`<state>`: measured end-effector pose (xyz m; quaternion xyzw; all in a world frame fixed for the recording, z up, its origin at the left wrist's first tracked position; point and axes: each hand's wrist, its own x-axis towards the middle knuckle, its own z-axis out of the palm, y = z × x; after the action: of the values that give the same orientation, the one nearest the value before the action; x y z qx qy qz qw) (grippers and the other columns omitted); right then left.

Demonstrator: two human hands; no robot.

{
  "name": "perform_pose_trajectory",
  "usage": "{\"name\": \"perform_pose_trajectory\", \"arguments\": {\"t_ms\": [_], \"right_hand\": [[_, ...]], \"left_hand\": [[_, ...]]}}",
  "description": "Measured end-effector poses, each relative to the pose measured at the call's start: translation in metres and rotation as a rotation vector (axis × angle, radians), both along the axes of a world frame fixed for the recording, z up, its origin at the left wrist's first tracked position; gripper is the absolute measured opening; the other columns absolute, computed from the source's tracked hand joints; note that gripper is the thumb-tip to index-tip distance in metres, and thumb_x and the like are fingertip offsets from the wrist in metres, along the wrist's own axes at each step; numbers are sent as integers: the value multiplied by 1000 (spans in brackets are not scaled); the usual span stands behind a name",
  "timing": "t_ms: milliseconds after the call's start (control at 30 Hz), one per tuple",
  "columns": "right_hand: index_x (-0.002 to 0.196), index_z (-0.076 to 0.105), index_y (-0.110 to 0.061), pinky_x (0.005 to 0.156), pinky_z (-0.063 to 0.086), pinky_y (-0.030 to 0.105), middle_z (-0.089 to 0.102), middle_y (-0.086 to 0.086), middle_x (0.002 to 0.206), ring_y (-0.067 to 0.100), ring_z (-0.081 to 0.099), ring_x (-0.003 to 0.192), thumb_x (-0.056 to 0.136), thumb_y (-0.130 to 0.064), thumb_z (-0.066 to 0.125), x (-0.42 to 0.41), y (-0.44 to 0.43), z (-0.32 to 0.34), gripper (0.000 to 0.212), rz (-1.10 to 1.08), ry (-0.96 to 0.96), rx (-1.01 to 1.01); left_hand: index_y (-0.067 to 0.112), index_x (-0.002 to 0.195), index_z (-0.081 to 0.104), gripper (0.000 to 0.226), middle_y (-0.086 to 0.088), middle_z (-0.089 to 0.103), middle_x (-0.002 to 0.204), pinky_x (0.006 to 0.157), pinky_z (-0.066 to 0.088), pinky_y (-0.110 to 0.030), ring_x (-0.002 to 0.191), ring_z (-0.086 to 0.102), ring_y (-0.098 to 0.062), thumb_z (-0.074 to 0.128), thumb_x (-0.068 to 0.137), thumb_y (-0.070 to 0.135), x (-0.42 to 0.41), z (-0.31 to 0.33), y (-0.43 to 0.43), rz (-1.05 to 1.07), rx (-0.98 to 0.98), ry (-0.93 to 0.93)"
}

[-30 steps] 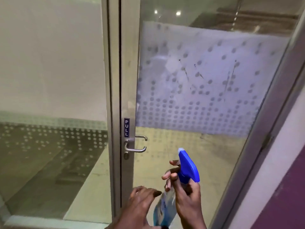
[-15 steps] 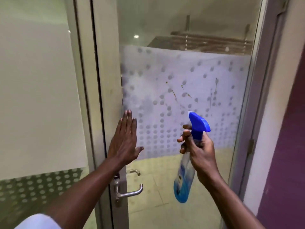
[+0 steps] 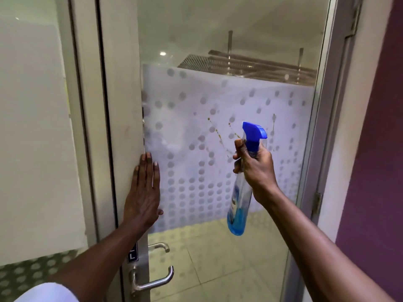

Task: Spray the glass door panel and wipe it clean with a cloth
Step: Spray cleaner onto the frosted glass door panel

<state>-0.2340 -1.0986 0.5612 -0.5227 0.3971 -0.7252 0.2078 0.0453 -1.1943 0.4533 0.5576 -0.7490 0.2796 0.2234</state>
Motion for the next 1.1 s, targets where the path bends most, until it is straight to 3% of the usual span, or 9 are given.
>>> {"name": "perform_pose_trajectory", "arguments": {"t_ms": [100,267,467,567,700,767,900,1000,1100], "right_hand": [[107,68,-19,61,52,32,64,-9,70,15,57,58,102,-45,74,-9,-9,-1,27,12,-4,-1],[113,68,-19,57,55,25,62,-5,75,13,57,61,89,-59,74,-23,-5,-7,47,34,-62,-61],[107,66,-17,56,56,27,63,2,79,13,59,61,93,-53,77,-71,10,-4,40,-80,-150,-70],[107,67,-10,52,55,26,58,-4,70,10,54,52,100,-44,77,-100,15,2,37,-116,-226,-71],[107,66,-9,52,54,25,56,-7,66,11,52,52,94,-50,77,-115,19,5,44,-113,-234,-90],[110,66,-9,51,53,25,56,-9,63,11,51,52,98,-45,76,-120,20,5,39,-106,-262,-102],[111,68,-13,50,52,24,59,-13,63,7,53,54,88,-51,79,-129,20,8,46,-115,-305,-134],[103,66,-18,49,50,23,59,-14,62,4,52,50,101,-39,77,-144,17,11,25,-163,-310,-137],[101,61,-15,48,52,26,51,-5,66,8,49,44,103,-42,76,-160,13,14,31,-234,-304,-113]], "left_hand": [[-9,170,-19,177,-34,-37,175,143,1,-59,167,-31,-50,101,63,67,-1,-2,-4,-4,-3,19],[-9,171,-15,182,-35,-33,177,143,6,-61,168,-27,-51,104,57,67,-5,-4,-6,37,-20,15],[-14,170,-3,181,-40,-23,178,140,13,-68,170,-16,-57,113,47,49,-12,-6,-5,51,-46,4],[-20,168,0,164,-45,-19,176,138,12,-72,168,-12,-62,111,56,26,-24,-5,-1,95,-28,-3],[-23,166,-7,138,-48,-24,173,139,6,-73,166,-17,-65,94,76,9,-34,-4,4,140,-9,-21],[-23,166,-6,137,-48,-23,173,139,4,-72,166,-17,-65,94,76,6,-34,-3,5,134,-10,-19],[-22,166,-4,144,-48,-21,174,139,2,-71,167,-17,-64,100,71,12,-31,-3,4,111,-26,-11],[-22,166,-1,145,-47,-19,175,139,4,-71,167,-15,-63,102,69,10,-30,-4,2,94,-35,5],[-22,166,0,152,-47,-18,175,139,1,-70,167,-14,-63,106,62,10,-30,-5,0,87,-49,11]]}}
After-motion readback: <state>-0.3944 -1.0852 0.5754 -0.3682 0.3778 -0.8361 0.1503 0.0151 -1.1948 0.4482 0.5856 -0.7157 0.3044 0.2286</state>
